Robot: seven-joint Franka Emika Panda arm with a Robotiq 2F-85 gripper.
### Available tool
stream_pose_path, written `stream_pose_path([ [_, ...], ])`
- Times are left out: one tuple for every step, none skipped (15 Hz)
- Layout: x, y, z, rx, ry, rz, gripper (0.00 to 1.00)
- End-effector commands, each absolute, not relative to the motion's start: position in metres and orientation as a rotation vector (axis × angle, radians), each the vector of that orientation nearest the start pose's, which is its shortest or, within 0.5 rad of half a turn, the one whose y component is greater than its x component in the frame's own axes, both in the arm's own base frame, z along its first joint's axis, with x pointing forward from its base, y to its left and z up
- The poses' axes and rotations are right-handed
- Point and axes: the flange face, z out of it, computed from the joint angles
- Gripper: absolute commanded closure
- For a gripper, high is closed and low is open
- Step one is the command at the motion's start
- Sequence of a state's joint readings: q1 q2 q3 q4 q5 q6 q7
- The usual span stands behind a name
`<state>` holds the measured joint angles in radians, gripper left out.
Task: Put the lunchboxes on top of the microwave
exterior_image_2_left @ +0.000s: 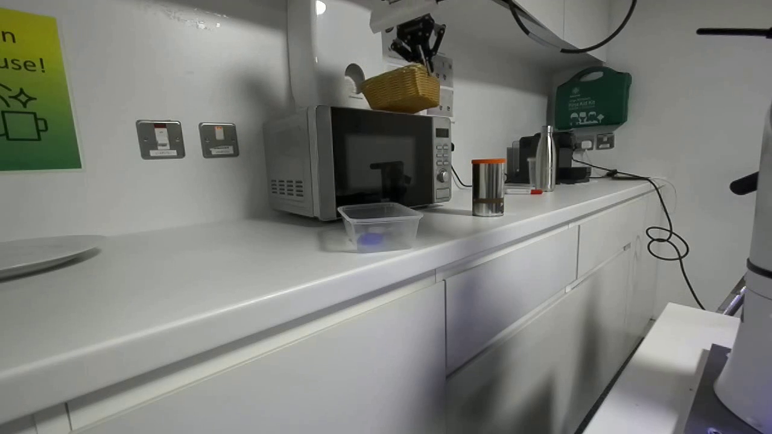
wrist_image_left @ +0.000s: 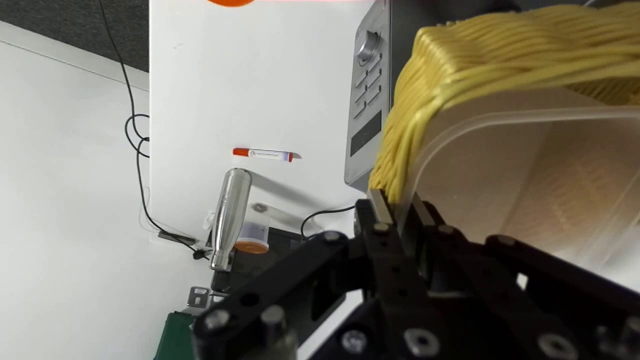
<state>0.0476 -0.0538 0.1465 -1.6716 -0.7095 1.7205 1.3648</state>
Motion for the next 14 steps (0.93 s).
stream_pose_path([
  [0.558, 0.061, 0.624, -2.931, 1.912, -1.013, 0.97],
  [0.559, 0.065, 0.618, -2.929, 1.937, -0.995, 0.97],
  [0.560, 0.067, 0.614, -2.919, 1.954, -0.959, 0.97],
  [0.561, 0.070, 0.610, -2.909, 1.948, -0.897, 0.97],
  [0.564, 0.073, 0.607, -2.898, 1.940, -0.845, 0.97],
  [0.566, 0.075, 0.605, -2.892, 1.917, -0.791, 0.97],
  [0.567, 0.076, 0.603, -2.884, 1.904, -0.736, 0.97],
  [0.567, 0.077, 0.604, -2.866, 1.897, -0.698, 0.97],
  [0.568, 0.078, 0.604, -2.847, 1.890, -0.664, 0.97],
  [0.568, 0.078, 0.605, -2.825, 1.888, -0.619, 0.97],
  [0.569, 0.078, 0.605, -2.804, 1.888, -0.574, 0.97],
  [0.569, 0.079, 0.605, -2.784, 1.885, -0.529, 0.97],
  [0.570, 0.078, 0.602, -2.765, 1.893, -0.492, 0.97],
  [0.570, 0.077, 0.602, -2.749, 1.896, -0.463, 0.97],
])
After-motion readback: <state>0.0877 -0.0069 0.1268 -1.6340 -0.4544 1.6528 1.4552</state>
